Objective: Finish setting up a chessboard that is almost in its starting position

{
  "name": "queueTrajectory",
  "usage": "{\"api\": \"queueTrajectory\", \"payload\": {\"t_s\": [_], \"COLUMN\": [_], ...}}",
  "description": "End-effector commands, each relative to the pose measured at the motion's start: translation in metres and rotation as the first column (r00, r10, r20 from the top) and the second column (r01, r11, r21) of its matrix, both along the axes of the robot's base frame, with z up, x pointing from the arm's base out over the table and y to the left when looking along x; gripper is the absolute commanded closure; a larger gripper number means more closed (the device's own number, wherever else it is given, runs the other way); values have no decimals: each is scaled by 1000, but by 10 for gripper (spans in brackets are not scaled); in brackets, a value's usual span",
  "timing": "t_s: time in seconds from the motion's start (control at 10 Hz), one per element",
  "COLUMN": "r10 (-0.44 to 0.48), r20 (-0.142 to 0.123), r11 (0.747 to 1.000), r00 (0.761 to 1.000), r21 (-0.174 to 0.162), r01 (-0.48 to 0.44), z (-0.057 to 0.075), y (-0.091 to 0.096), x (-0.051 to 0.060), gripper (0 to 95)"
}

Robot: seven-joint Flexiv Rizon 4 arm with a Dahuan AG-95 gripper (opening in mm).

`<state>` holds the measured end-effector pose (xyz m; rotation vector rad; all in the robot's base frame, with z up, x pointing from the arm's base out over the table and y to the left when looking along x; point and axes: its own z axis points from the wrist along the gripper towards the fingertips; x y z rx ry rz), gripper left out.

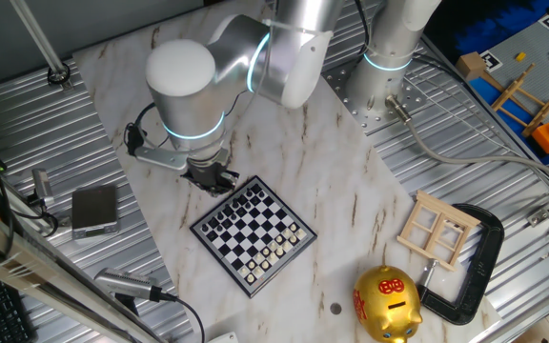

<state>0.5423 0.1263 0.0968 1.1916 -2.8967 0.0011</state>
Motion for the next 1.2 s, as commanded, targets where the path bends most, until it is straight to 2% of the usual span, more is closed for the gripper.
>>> {"api": "queueTrajectory", "payload": {"t_s": [0.1, 0.3, 0.6, 0.8, 1.0, 1.2], "r10": [11, 13, 89, 169, 196, 182], "r20": [0, -1, -6, -5, -1, -3], "r11": [1000, 1000, 996, 986, 980, 983], "r00": [1000, 1000, 996, 986, 981, 983], "r21": [-7, -2, 11, 15, 29, 22], "r01": [-11, -13, -89, -168, -196, -182], "z": [0, 2, 0, -2, -3, 0], "y": [-2, -9, -59, -103, -125, -123], "x": [0, -2, 11, 18, 20, 19], "gripper": [950, 950, 950, 950, 950, 950]}}
